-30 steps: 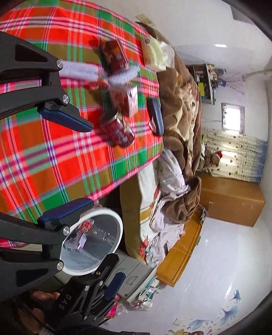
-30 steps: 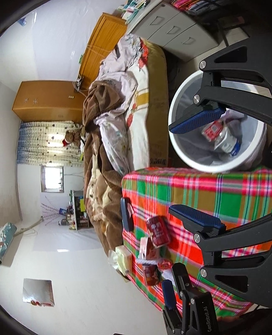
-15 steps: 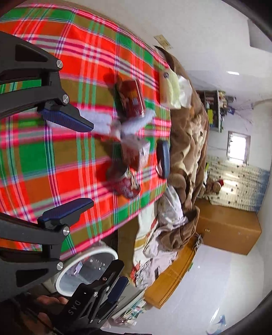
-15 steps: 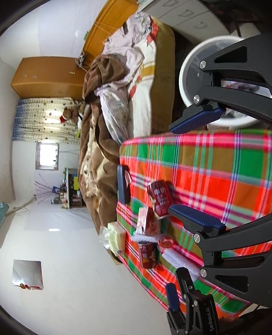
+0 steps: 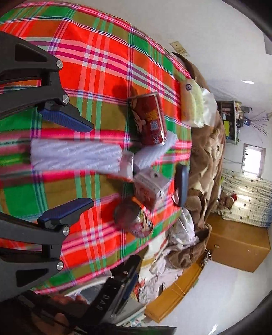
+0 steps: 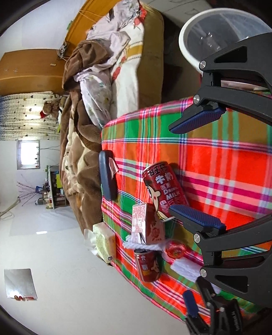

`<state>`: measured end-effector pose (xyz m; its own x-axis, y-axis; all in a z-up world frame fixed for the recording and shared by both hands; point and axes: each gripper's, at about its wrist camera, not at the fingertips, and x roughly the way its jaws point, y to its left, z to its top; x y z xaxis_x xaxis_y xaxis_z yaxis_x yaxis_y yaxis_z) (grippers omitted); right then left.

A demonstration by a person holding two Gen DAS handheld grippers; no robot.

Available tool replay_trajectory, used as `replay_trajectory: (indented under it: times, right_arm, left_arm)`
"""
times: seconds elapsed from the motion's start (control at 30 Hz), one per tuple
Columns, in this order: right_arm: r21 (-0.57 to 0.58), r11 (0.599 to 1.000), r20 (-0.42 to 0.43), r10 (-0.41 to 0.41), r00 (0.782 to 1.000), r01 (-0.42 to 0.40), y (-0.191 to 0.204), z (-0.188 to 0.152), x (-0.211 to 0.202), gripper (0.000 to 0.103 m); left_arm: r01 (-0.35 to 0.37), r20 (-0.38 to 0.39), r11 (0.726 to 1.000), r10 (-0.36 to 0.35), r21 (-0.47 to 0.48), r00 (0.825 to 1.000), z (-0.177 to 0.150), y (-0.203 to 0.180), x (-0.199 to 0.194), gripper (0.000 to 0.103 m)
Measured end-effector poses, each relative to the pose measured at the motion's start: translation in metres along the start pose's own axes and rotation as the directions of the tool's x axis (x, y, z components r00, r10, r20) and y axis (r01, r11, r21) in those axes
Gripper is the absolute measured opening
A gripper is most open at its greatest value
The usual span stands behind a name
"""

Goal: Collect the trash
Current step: 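Grasp the white mesh foam sleeve with the left gripper while the right grasps the red Drink Milk can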

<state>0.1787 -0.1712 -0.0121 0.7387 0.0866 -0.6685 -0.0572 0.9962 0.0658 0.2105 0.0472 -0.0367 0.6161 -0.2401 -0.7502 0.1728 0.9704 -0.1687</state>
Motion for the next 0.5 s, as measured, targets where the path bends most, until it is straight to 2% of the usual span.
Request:
replay_trajectory:
  times: [0.4, 0.5]
  right_arm:
    - [0.130, 0.990, -0.091, 0.073, 0.993, -0.061, 0.006, 0.014, 0.045, 0.071]
    - [0.136, 0.989, -0.101, 0.062, 0.993, -0.048, 0.011, 0.018, 0.049, 0.072]
  left_arm:
    - [0.011, -0.067, 1.000, -0.013, -0.029, 0.998, -0.001, 0.019, 0.028, 0.065]
    - [0.013, -0.078, 1.000, -0.015, -0.024, 0.997, -0.001, 0.020, 0.032, 0.065]
